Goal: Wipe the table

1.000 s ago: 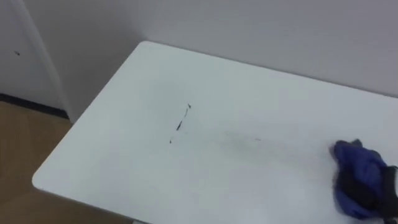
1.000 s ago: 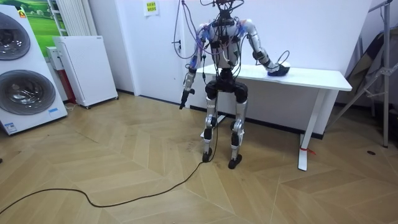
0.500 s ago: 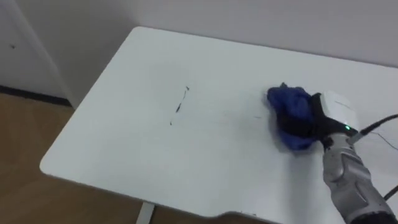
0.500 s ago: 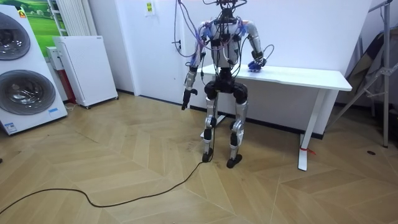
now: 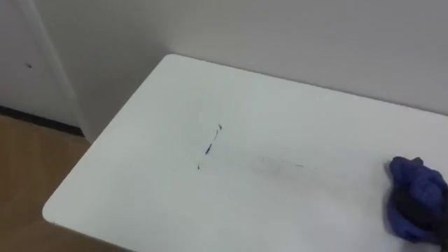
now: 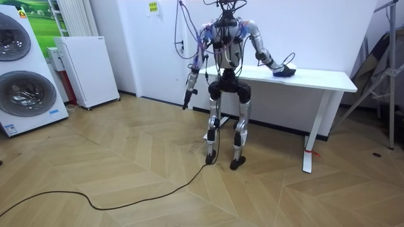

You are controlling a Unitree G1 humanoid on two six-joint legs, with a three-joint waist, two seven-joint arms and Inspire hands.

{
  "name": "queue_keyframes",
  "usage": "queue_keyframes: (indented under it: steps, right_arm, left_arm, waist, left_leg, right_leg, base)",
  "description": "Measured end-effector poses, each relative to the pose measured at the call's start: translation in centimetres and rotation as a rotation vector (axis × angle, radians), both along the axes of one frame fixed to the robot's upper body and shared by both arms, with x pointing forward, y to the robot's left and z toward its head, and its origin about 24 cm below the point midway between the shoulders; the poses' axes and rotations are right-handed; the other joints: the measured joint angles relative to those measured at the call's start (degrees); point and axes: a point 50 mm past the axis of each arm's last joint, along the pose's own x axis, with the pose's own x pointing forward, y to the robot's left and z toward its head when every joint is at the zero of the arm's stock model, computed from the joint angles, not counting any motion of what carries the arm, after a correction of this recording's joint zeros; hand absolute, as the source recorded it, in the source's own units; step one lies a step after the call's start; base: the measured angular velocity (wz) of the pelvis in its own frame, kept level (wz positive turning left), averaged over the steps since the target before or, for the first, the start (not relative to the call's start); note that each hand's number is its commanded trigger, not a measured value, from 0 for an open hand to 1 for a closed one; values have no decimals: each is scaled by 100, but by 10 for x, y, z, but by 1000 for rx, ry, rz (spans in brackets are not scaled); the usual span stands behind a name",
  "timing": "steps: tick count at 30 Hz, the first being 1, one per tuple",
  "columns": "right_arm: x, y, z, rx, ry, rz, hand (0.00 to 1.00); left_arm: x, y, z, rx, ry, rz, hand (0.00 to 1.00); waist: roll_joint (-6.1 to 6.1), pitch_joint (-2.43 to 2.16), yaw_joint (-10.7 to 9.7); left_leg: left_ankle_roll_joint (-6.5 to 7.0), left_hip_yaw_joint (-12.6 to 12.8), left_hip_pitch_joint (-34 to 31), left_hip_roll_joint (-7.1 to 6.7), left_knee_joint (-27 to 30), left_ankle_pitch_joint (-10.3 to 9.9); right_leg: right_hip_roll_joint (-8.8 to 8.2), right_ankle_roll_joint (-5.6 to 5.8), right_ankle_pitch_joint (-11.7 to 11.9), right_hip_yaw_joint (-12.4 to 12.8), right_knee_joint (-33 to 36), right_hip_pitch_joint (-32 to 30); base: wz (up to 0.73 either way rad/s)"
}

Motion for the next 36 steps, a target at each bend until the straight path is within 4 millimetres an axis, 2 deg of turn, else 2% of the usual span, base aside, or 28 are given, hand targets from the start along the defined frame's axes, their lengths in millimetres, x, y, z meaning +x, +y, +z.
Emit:
queue_keyframes:
  steps: [1, 2, 3, 4, 5, 6, 7, 8, 9, 10, 11, 12, 13, 14, 15, 16, 17, 18, 19, 23, 26, 28, 29, 31, 33, 34, 35, 36]
  right_arm:
    - [12, 8, 1, -3, 1, 24, 100]
    - [20, 13, 3, -11, 4, 47, 100]
    - [38, 28, 7, -25, 2, 127, 100]
    - [61, 51, 13, -28, -13, 223, 100]
    - [73, 65, 15, -29, -19, 278, 100]
    - [91, 96, 19, -19, -22, 395, 100]
    - [100, 122, 22, -1, -25, 499, 100]
    - [106, 133, 24, 3, -24, 549, 100]
    - [120, 152, 33, 5, -44, 632, 100]
    - [136, 167, 46, -3, -81, 701, 100]
    - [143, 171, 53, -9, -100, 723, 100]
    - [152, 176, 63, -18, -132, 749, 100]
    - [155, 175, 66, -23, -142, 752, 100]
    - [153, 172, 64, -23, -134, 743, 100]
    - [148, 161, 57, -13, -116, 719, 100]
    - [136, 153, 47, 12, -113, 691, 100]
    - [131, 148, 43, 17, -112, 678, 100]
    - [120, 136, 37, 18, -111, 642, 100]
    - [110, 121, 32, 12, -109, 598, 100]
    - [82, 74, 25, -26, -53, 464, 100]
    - [77, 61, 26, -24, -53, 409, 100]
    - [81, 68, 26, -18, -54, 408, 100]
    - [83, 69, 28, -22, -52, 411, 100]
    - [102, 87, 42, -54, -42, 489, 100]
    - [119, 110, 51, -36, -63, 570, 100]
    - [124, 117, 52, -20, -61, 594, 100]
    - [130, 129, 54, 6, -52, 635, 100]
    - [133, 133, 55, 14, -57, 649, 100]
  left_arm:
    - [12, -5, -3, -16, -19, -26, 0]
    - [18, -7, -5, -25, -31, -38, 0]
    - [35, -12, -7, -38, -65, -67, 0]
    - [45, -14, -9, -47, -70, -89, 0]
    - [53, -14, -10, -48, -80, -99, 0]
    - [65, -13, -10, -45, -104, -112, 0]
    - [80, -12, -9, -42, -147, -139, 0]
    - [89, -13, -8, -42, -176, -151, 0]
    - [100, -13, -6, -44, -222, -156, 0]
    - [110, -12, -3, -38, -254, -165, 0]
    - [111, -10, -2, -33, -256, -167, 0]
    - [108, -4, 0, -20, -252, -158, 0]
    - [102, 2, 1, -7, -232, -151, 0]
    - [98, 5, 1, 1, -218, -149, 0]
    - [93, 11, 4, 16, -201, -150, 0]
    - [88, 21, 7, 41, -190, -148, 0]
    - [85, 24, 8, 49, -183, -142, 0]
    - [81, 27, 10, 57, -177, -129, 0]
    - [76, 27, 9, 55, -170, -116, 0]
    - [63, 24, 8, 52, -148, -106, 0]
    - [64, 16, 5, 47, -163, -105, 0]
    - [68, 3, -1, 13, -168, -106, 0]
    - [69, 0, -2, 6, -169, -111, 0]
    - [66, -5, -4, -1, -143, -117, 0]
    - [63, -6, -5, 1, -119, -110, 0]
    - [62, -8, -5, 1, -113, -111, 0]
    - [60, -12, -7, -10, -105, -115, 0]
    - [56, -17, -10, -24, -95, -113, 0]
  waist:
    - [84, 16, 57]
    - [96, 45, 128]
    - [169, 63, 303]
    - [251, 73, 406]
    - [259, 96, 453]
    - [315, 91, 497]
    - [263, 94, 633]
    - [238, 114, 733]
    - [194, 132, 957]
    - [148, 159, 1235]
    - [132, 157, 1334]
    - [63, 119, 1391]
    - [56, 122, 1385]
    - [43, 115, 1364]
    - [16, 117, 1229]
    - [-107, 137, 1036]
    - [-112, 121, 975]
    - [-96, 108, 825]
    - [-64, 108, 708]
    - [-44, 59, 660]
    - [-126, 54, 518]
    - [-166, 54, 525]
    - [-171, 57, 557]
    - [-201, 73, 653]
    - [-129, 120, 692]
    - [-104, 137, 701]
    - [-47, 176, 750]
    - [-51, 168, 769]
  left_leg:
    - [43, 6, -30, 1, 108, -29]
    - [76, 6, -65, -4, 165, -53]
    - [89, -29, -146, 2, 215, -139]
    - [76, -100, -332, 62, 353, -314]
    - [89, -87, -446, 72, 452, -386]
    - [157, -21, -669, 161, 647, -454]
    - [120, -4, -873, 225, 826, -458]
    - [95, -6, -971, 246, 915, -461]
    - [41, 4, -1228, 296, 1088, -480]
    - [-46, -28, -1465, 376, 1204, -456]
    - [-108, -89, -1590, 436, 1229, -423]
    - [-252, -363, -1823, 546, 1234, -329]
    - [-358, -670, -1920, 645, 1244, -280]
    - [-426, -862, -1932, 673, 1266, -276]
    - [-574, -1160, -1972, 743, 1274, -302]
    - [-751, -1273, -1985, 722, 1301, -317]
    - [-840, -1312, -1969, 795, 1337, -307]
    - [-971, -1294, -1937, 998, 1337, -263]
    - [-1126, -1287, -1854, 1160, 1181, -180]
    - [-1301, -1086, -1499, 1386, 768, -1]
    - [-1272, -1040, -1475, 1411, 579, 221]
    - [-1146, -513, -1544, 1409, 741, 299]
    - [-1142, -388, -1540, 1403, 766, 297]
    - [-1068, -134, -1576, 1333, 811, 258]
    - [-971, -132, -1601, 1302, 861, 204]
    - [-953, -131, -1588, 1266, 861, 193]
    - [-897, -138, -1574, 1132, 864, 154]
    - [-821, -164, -1560, 908, 862, 109]
  right_leg:
    - [-96, 4, -4, -67, 353, -204]
    - [-123, 4, -4, -89, 514, -326]
    - [-210, 3, -4, -119, 766, -605]
    - [-233, 3, -4, -194, 925, -868]
    - [-259, 0, 0, -196, 1001, -987]
    - [-332, 11, 0, -145, 1314, -1219]
    - [-614, 5, -110, -133, 1857, -1343]
    - [-799, 51, -179, -105, 1972, -1371]
    - [-1098, 124, -221, 82, 1944, -1403]
    - [-1232, 138, -184, 357, 1633, -1511]
    - [-1253, 131, -131, 426, 1383, -1536]
    - [-1192, 160, 54, 550, 714, -1504]
    - [-1060, 189, 278, 671, 96, -1415]
    - [-1017, 197, 401, 674, -139, -1351]
    - [-930, 210, 649, 565, -376, -1212]
    - [-903, 415, 827, 410, -243, -1191]
    - [-874, 580, 697, 313, -126, -1115]
    - [-710, 615, 395, 135, -32, -972]
    - [-590, 586, 178, 46, 134, -931]
    - [-438, 434, -254, 71, 520, -948]
    - [-441, 346, -410, -15, 757, -1065]
    - [-427, 310, -413, -12, 734, -1079]
    - [-413, 298, -412, 3, 733, -1090]
    - [-329, 157, -398, 9, 816, -1291]
    - [-149, 9, -315, 45, 741, -1335]
    - [-125, -13, -299, 113, 719, -1340]
    - [-122, -29, -290, 250, 717, -1367]
    - [-154, -22, -294, 496, 716, -1443]
  base:
    - [-65]
    - [-93]
    - [-106]
    - [-104]
    - [-65]
    - [-12]
    - [13]
    - [26]
    - [0]
    - [-12]
    - [0]
    - [38]
    - [52]
    - [81]
    - [109]
    - [115]
    - [98]
    - [67]
    - [50]
    - [2]
    - [16]
    - [6]
    - [-13]
    - [-34]
    - [-33]
    - [-26]
    - [-21]
    - [-18]
